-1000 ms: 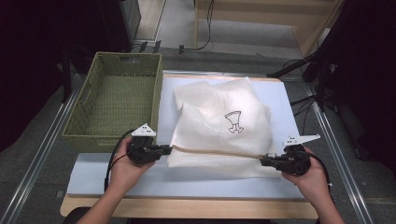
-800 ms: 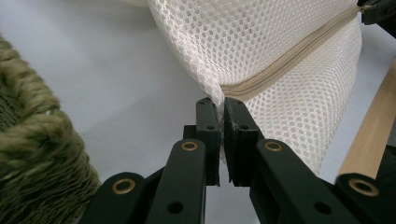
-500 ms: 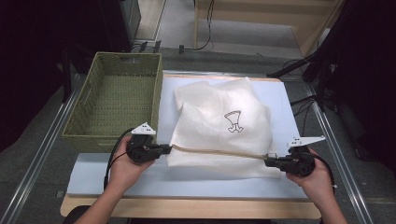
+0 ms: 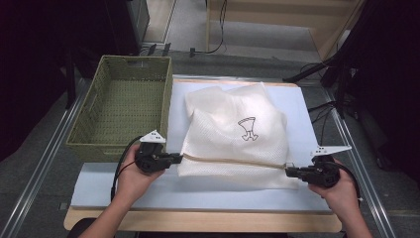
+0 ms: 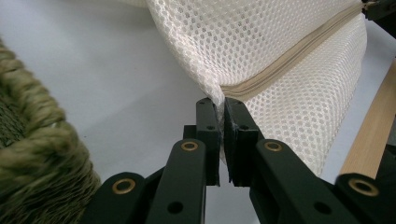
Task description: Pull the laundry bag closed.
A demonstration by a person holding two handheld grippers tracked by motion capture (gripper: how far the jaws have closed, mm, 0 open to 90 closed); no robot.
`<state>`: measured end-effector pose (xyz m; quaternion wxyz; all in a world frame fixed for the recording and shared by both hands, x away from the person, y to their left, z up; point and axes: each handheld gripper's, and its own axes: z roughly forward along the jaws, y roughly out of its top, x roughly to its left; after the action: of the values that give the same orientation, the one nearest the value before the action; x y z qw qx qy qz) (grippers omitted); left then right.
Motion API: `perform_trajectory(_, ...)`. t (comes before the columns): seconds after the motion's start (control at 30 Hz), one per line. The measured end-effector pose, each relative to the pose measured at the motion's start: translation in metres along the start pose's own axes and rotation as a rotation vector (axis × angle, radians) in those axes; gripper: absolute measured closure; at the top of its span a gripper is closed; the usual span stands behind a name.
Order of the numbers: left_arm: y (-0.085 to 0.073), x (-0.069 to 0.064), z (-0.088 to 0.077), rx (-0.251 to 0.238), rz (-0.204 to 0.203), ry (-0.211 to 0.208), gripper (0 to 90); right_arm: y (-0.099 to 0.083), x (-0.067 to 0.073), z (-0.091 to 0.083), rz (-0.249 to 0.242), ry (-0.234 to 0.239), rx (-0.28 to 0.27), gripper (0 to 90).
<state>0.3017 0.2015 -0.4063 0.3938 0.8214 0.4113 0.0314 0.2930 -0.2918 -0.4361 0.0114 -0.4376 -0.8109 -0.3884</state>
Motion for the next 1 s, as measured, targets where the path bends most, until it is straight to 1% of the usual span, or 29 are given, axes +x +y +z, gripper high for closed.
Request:
perform_trajectory(0.17, 0.0, 0.0, 0.0, 0.005, 0.0, 0.0, 86.3, 0.0, -0.001, -0.001, 0.005, 0.003, -0.001, 88.1)
perform_trajectory(0.23, 0.0, 0.001, -0.001, -0.004, 0.006, 0.001, 86.3, 0.0, 0.0, -0.001, 0.001, 0.006, 0.002, 88.1)
perform_trajectory(0.27, 0.0, 0.001, -0.002, -0.005, 0.001, 0.004, 86.3, 0.0, 0.0, -0.001, -0.001, 0.01, 0.001, 88.2)
perform_trajectory(0.33, 0.0, 0.003, -0.003, 0.0, 0.004, 0.012, 86.5, 0.0, 0.0, -0.001, -0.007, 0.002, -0.001, 88.2)
perform_trajectory(0.37, 0.0, 0.004, -0.002, 0.003, 0.0, 0.02, 86.6, 0.0, -0.001, -0.001, -0.014, -0.005, -0.005, 88.2)
perform_trajectory(0.43, -0.001, 0.005, -0.003, 0.013, 0.004, 0.035, 86.7, -0.001, -0.005, -0.004, -0.005, -0.027, 0.0, 88.2)
perform_trajectory(0.47, -0.001, 0.006, -0.003, 0.016, 0.006, 0.036, 86.6, -0.003, -0.009, -0.006, 0.011, -0.034, -0.003, 88.2)
perform_trajectory(0.5, -0.001, 0.006, -0.003, 0.016, 0.006, 0.036, 86.6, -0.003, -0.009, -0.006, 0.011, -0.034, -0.003, 88.2)
perform_trajectory(0.53, -0.001, 0.006, -0.002, 0.015, 0.005, 0.031, 86.6, -0.006, -0.015, -0.009, 0.033, -0.039, -0.006, 88.2)
perform_trajectory(0.57, -0.001, 0.006, -0.002, 0.015, 0.003, 0.031, 86.6, -0.006, -0.017, -0.009, 0.039, -0.041, -0.008, 88.2)
perform_trajectory(0.67, -0.001, 0.006, -0.002, 0.015, 0.0, 0.028, 86.6, -0.007, -0.018, -0.01, 0.048, -0.04, -0.007, 88.2)
perform_trajectory(0.7, -0.001, 0.007, -0.003, 0.013, -0.007, 0.022, 86.6, -0.006, -0.018, -0.009, 0.043, -0.045, -0.005, 88.2)
perform_trajectory(0.73, -0.001, 0.006, -0.003, 0.011, -0.01, 0.018, 86.6, -0.006, -0.018, -0.009, 0.049, -0.044, -0.003, 88.2)
perform_trajectory(0.87, -0.005, 0.003, -0.006, -0.004, 0.004, -0.004, 86.6, -0.007, -0.021, -0.01, 0.06, -0.044, -0.01, 88.1)
perform_trajectory(0.9, -0.005, 0.003, -0.006, -0.004, 0.004, -0.004, 86.7, -0.007, -0.021, -0.01, 0.06, -0.044, -0.01, 88.1)
perform_trajectory(0.93, -0.006, 0.001, -0.006, 0.003, 0.017, -0.004, 86.7, -0.007, -0.021, -0.01, 0.058, -0.045, -0.011, 88.1)
perform_trajectory(0.97, -0.007, 0.0, -0.006, 0.013, 0.02, 0.006, 86.6, -0.006, -0.022, -0.009, 0.059, -0.047, -0.011, 88.2)
perform_trajectory(1.0, -0.007, 0.0, -0.005, 0.02, 0.019, 0.005, 86.9, -0.006, -0.023, -0.008, 0.056, -0.057, -0.007, 88.2)
